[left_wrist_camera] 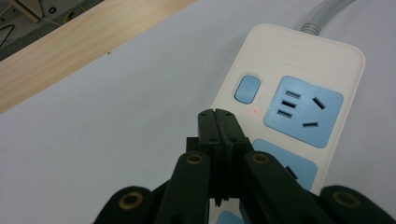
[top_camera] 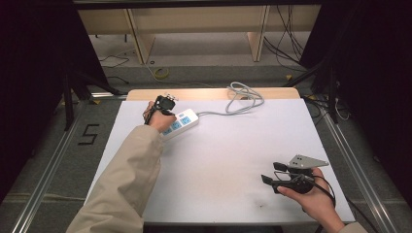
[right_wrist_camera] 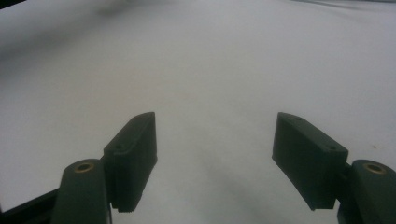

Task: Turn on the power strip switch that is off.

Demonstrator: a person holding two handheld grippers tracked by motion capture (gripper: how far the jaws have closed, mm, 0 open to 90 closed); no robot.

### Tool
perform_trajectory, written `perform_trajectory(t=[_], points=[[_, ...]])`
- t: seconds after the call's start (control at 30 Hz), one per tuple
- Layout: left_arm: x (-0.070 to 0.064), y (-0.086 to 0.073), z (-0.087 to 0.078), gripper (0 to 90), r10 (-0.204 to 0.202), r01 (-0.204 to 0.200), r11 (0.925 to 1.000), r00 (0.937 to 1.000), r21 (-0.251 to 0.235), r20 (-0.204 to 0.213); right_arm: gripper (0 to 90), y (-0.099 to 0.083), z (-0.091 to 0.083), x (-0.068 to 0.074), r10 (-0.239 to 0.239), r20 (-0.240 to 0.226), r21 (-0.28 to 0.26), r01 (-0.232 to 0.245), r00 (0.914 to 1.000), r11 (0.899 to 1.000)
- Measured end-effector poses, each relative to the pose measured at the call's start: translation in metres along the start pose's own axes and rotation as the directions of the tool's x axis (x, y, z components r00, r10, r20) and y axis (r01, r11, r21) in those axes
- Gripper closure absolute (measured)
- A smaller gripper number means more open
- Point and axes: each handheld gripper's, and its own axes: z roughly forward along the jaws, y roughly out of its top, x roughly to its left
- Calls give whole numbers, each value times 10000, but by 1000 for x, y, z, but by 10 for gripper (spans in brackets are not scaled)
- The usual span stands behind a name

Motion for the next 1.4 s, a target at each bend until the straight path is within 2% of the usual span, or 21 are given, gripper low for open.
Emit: perform_trajectory(t=[0.37, 0.5, 0.7, 0.97, 1.13, 1.3, 1.37, 1.4], points=[[3, 0, 0, 900, 5, -5, 9999, 10000, 160, 5, 311, 0, 0, 0, 0, 0, -3, 0, 10000, 10000], [3, 0, 1, 900, 178, -172, 9995, 9996, 253, -221, 311, 0, 0, 0, 7, 5, 2, -7, 10000, 10000], [2, 0, 1, 900, 68, -65, 9998, 9999, 194, -134, 311, 0, 0, 1, -35, -7, -2, 35, 10000, 10000], [2, 1, 1, 900, 124, -123, 9997, 9999, 230, -32, 311, 0, 0, 1, -13, 5, 12, 13, 10000, 10000], [1, 1, 2, 900, 284, -280, 9992, 9995, 298, -115, 311, 0, 0, 1, -44, -12, -7, 44, 10000, 10000], [1, 1, 2, 900, 216, -214, 9992, 9997, 327, -80, 311, 0, 0, 1, -22, 1, 5, 22, 10000, 10000], [1, 1, 3, 900, 430, -414, 9980, 9986, 482, -320, 311, 0, 0, 1, -44, -8, -3, 44, 10000, 10000], [2, 0, 3, 900, 710, -675, 9954, 9962, 684, -496, 310, 0, 0, 1, -42, 2, 19, 42, 10000, 10000]])
